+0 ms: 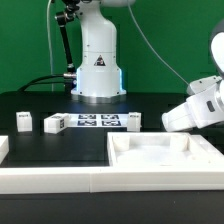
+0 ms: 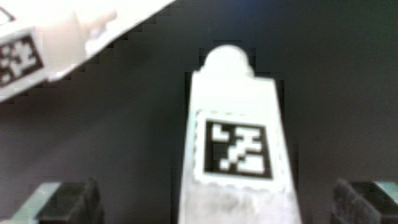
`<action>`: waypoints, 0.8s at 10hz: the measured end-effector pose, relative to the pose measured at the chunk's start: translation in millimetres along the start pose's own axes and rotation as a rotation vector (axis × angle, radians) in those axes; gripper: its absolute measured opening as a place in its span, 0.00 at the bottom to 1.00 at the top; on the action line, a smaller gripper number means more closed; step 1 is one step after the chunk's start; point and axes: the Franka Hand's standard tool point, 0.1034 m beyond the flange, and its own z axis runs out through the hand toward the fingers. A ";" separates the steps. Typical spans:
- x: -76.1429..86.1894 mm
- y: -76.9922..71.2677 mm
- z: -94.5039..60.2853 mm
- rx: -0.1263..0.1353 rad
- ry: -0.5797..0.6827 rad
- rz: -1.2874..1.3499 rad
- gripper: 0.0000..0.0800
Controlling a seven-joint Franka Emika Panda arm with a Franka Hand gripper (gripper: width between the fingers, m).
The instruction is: Assemble square table
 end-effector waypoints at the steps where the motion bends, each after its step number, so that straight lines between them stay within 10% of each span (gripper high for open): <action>1: 0.9 -0.9 1.6 -0.001 -0.003 -0.001 0.81; 6: 4.4 -1.0 3.3 0.000 0.013 -0.002 0.80; 8: 4.6 -0.8 2.7 0.000 0.015 -0.001 0.36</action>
Offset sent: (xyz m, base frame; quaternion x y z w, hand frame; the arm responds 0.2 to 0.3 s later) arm -0.0024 0.0006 -0.0116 -0.0107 0.0115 0.0052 0.9999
